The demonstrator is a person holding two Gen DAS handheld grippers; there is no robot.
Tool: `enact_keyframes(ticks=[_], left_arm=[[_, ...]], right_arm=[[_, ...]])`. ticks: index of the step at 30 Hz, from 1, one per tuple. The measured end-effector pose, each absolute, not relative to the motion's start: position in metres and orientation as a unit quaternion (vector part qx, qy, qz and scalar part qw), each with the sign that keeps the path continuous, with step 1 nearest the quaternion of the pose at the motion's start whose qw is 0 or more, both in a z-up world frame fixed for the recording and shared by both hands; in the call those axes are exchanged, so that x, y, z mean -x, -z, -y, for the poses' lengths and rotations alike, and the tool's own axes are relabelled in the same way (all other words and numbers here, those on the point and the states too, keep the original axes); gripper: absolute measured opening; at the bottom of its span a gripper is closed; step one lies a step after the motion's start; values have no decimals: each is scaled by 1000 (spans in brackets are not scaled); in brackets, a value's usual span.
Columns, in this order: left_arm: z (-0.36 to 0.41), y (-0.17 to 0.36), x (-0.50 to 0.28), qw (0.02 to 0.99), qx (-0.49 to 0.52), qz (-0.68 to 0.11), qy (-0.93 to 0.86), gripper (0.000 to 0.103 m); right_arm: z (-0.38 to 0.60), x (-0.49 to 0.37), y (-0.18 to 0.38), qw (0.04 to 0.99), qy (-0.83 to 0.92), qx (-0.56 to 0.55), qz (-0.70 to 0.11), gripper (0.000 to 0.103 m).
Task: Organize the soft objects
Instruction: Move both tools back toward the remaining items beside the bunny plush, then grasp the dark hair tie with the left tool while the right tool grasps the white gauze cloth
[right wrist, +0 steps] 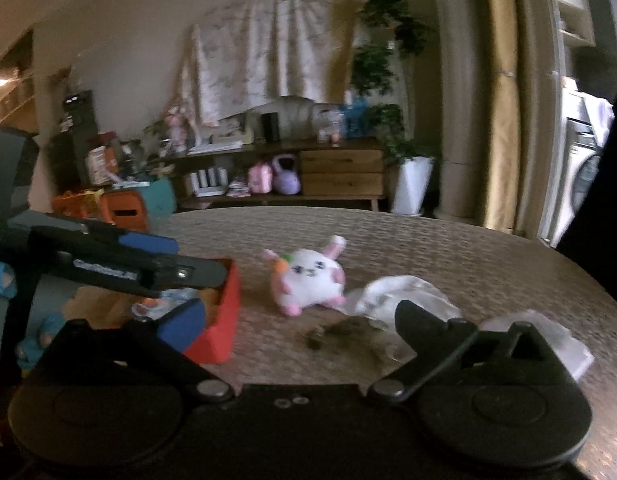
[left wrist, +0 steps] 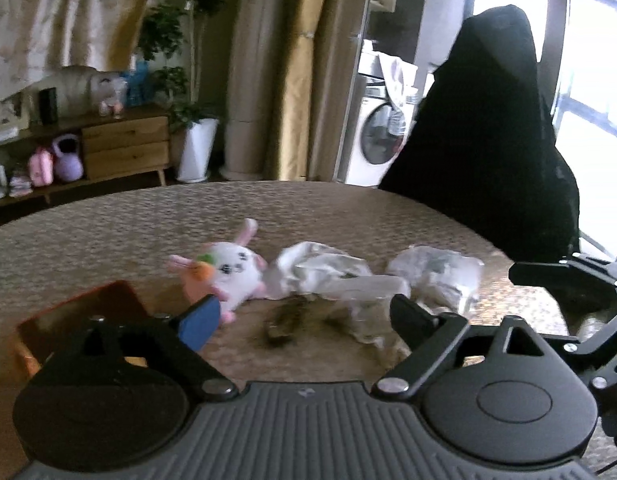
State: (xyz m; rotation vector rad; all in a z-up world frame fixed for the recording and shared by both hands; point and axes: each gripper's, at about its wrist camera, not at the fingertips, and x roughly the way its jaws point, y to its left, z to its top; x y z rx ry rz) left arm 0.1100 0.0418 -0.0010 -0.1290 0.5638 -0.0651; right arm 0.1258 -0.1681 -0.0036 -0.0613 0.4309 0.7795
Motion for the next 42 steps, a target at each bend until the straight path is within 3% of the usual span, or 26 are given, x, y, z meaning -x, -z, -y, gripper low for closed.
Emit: enact_keyframes(ticks=[3,6,22,42], left_arm=[[-30,8,-115,958,63,-275,46,95],[-20,17,-122,957,63,-278,59,103],[-17,82,-186,943,79,-313,79,103],[-26,148,-256,929,41,-368,-22,102]], right_arm=[[186,-130,12,908,-359,23,-214,101],[199,-132,20,912,-347,18,-219,102],[214,-176,84,920,-297,46,-252,101],[191,-243,143,901,-281,57,-324,95]])
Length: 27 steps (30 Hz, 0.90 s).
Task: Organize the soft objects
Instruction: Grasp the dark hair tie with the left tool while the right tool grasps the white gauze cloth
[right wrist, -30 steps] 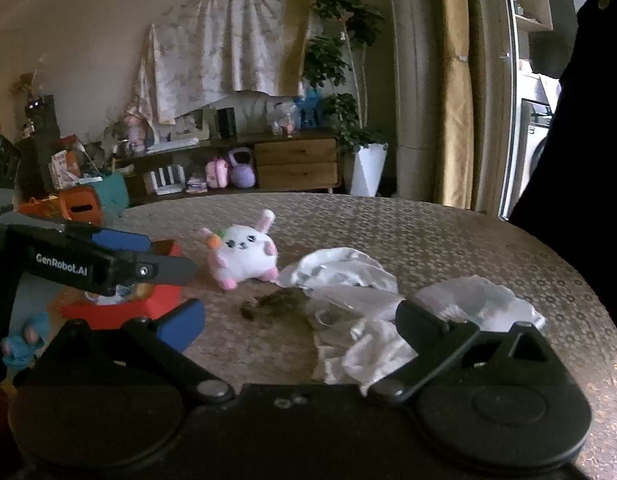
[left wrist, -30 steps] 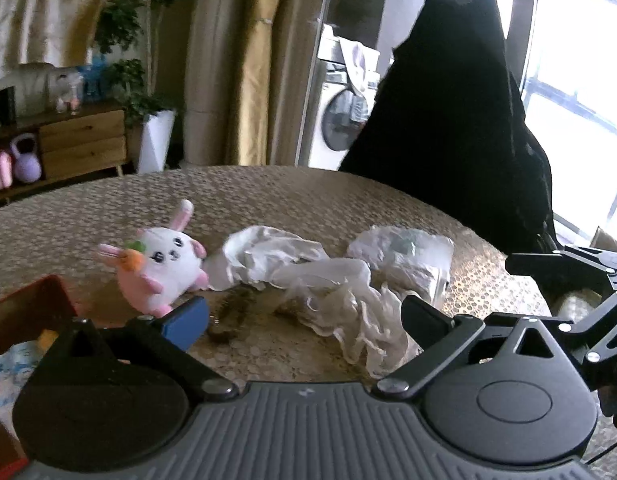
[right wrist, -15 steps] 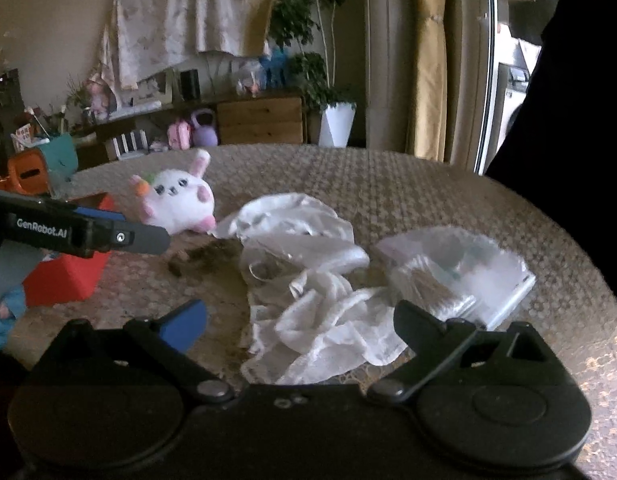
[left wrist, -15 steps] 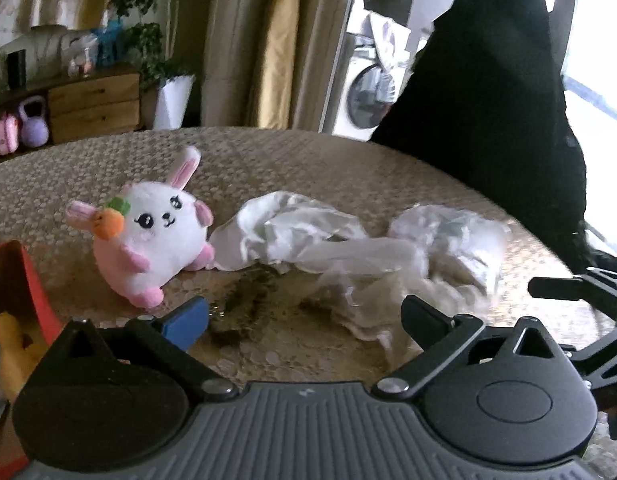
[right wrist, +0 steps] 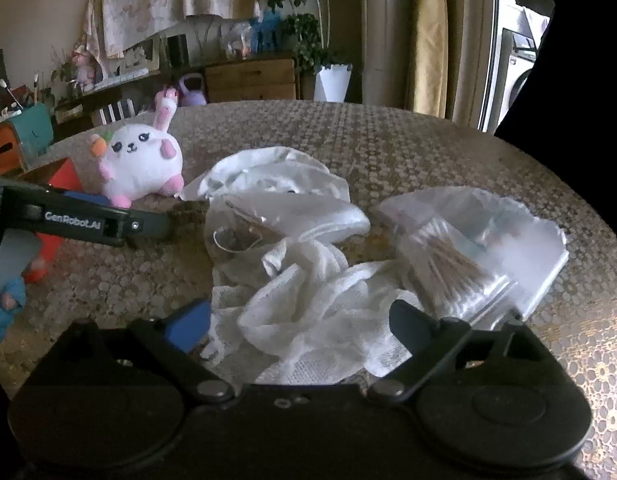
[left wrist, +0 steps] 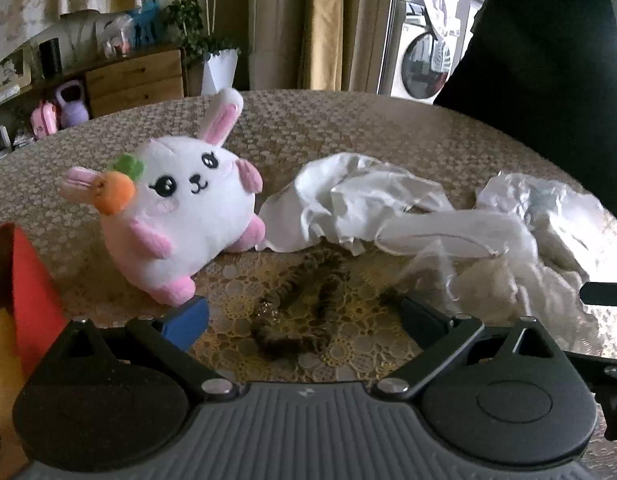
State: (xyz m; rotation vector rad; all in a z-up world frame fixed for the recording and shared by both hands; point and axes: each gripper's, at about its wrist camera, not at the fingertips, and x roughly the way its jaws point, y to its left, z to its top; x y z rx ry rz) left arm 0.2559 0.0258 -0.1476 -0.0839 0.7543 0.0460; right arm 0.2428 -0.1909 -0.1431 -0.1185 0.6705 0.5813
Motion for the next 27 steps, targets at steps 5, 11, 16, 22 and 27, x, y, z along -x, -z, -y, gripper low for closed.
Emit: enact_keyframes(ticks=[5,11,16,22,27], left_arm=[[-26,157,-259,926,37,-375,-22,96],[-25,160,-259,926,29,-375,-29,78],[-26,157,-257,927,28,-372,-32,54],[-24,155,-256,927,19,-374,-33,32],[-23,152,-255,926,20,-376,-31,23]], right_arm=[[187,-247,153,897,-278,66,-338,86],[185,-247,157,898,-272,75,-338,73],[184,-244,156,900,-268,80,-336,54],[184,-243,151,905,-253,82,-330,30],[188,-240,144,913,-240,76,-322,14]])
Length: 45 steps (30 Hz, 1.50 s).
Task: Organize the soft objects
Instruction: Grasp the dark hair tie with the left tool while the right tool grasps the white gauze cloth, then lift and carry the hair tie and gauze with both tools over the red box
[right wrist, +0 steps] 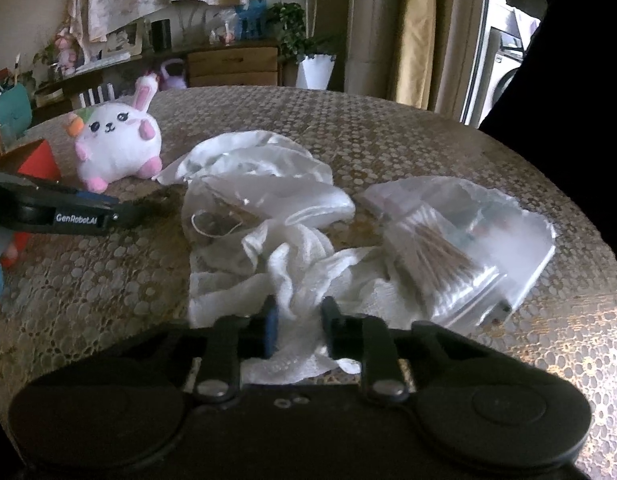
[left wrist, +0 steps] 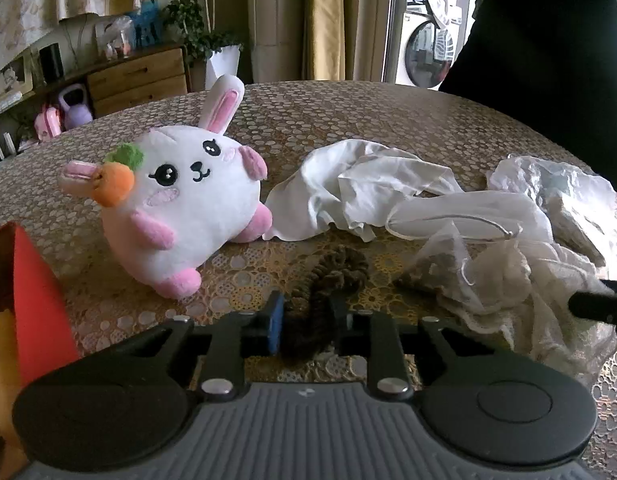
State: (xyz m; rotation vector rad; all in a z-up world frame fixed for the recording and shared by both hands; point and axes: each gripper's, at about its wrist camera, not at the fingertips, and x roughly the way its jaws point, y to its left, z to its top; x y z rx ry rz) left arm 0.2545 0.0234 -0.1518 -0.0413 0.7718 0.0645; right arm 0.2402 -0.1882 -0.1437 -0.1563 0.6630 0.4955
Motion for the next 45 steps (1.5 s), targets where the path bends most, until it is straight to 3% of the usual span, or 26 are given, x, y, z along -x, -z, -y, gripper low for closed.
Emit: enact_keyframes(ticks=[8,23,45], left_arm=[[-24,141,-246,927,34,-373,-25,22],[-33,110,-217,932,53,-357,-25,22],[-68,23,-143,943,58,-328,-21,22]], right_arm=[[202,-226,118,928,-238,43,-283,8],[225,-185,46,938,-276,-20,-211,7],[203,-147,-30,916,-371,-40,-149,7]])
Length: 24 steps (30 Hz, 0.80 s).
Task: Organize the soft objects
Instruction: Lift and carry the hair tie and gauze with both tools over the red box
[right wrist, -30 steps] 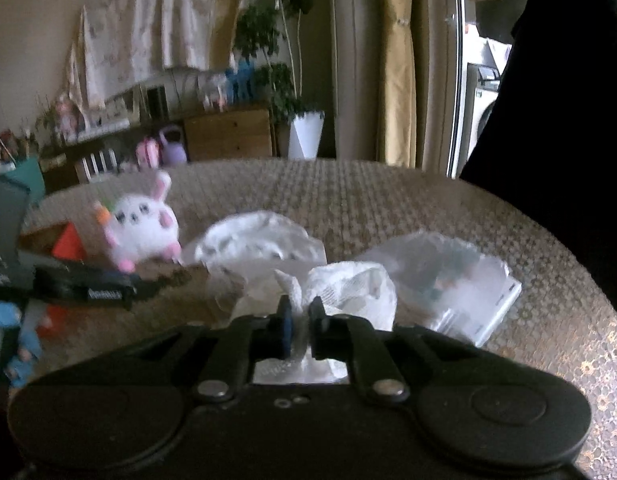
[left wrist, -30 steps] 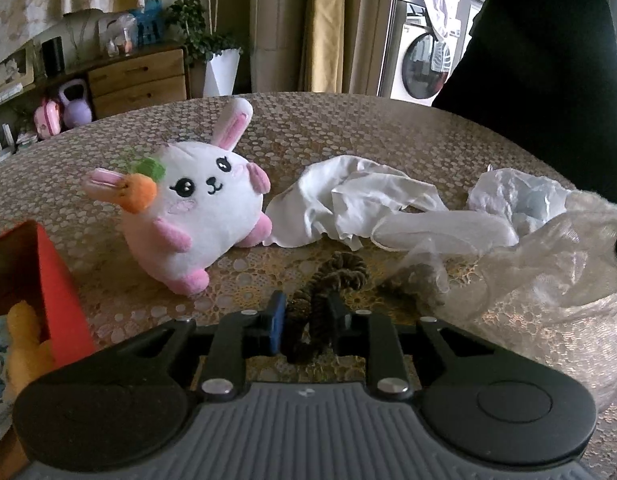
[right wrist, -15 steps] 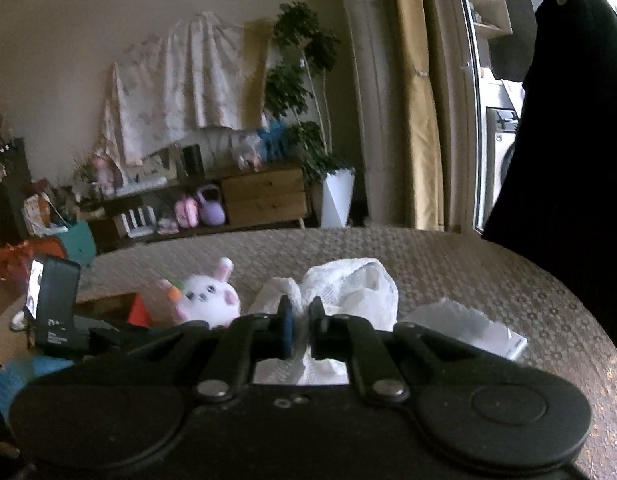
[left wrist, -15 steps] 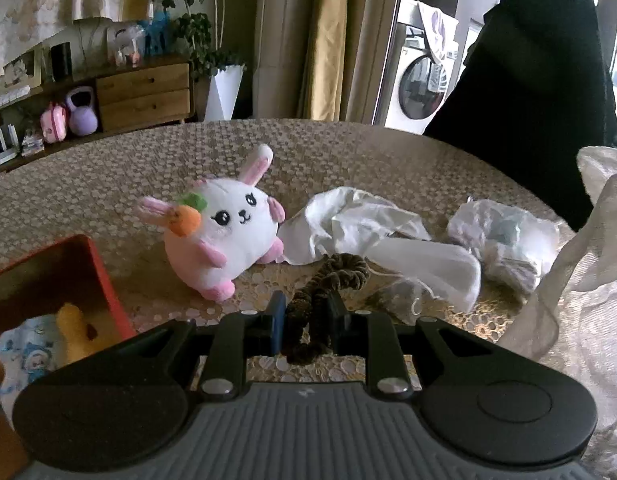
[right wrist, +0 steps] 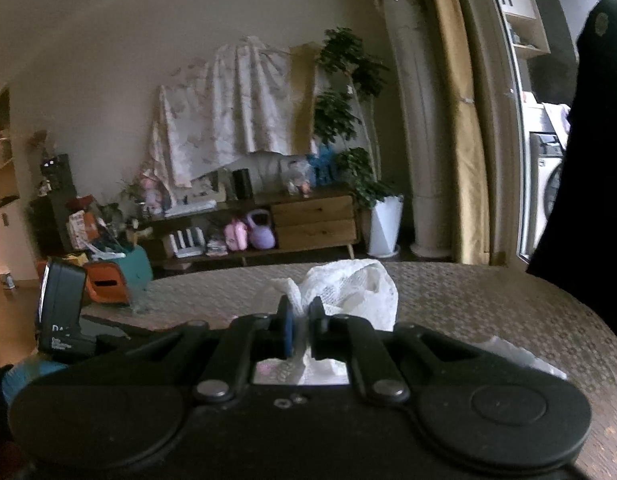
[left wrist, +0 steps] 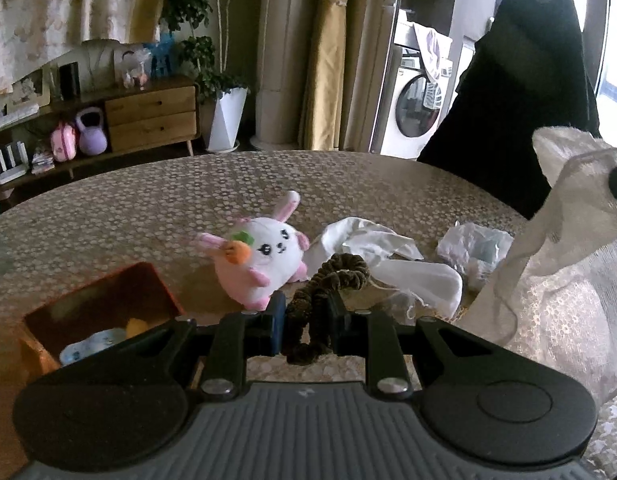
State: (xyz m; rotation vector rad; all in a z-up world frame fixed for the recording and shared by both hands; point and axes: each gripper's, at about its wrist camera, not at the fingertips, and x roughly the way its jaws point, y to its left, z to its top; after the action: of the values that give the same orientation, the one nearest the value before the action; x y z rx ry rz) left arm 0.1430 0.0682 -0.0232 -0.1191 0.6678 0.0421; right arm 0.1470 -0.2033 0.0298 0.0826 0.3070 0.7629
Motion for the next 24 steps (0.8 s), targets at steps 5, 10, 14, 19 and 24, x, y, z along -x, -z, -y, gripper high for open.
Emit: enact_keyframes(ticks=[5,10,14,19,24], left_arm=[[-85,12,-130,945,50,-322,-31,22],[-106,-1,-116,948,51,-310,-44,22],[-125,-9,-106,950,50,-303,-57,22],[-148,-12,-95,950,52,-299,-73,22],[-170,-11,-88,949,54,-299,-90,22]], right_arm=[[180,-142,-40,908,-394,-30,-143,7],[149,-138,-52,898,-418,-20,-135,7],[126,-136,-59,892,-433,-13,-127,7],[98,-136,-63,883,-451,-9,-128,7],[66,-141,-64,875,-466,-5,-130,7]])
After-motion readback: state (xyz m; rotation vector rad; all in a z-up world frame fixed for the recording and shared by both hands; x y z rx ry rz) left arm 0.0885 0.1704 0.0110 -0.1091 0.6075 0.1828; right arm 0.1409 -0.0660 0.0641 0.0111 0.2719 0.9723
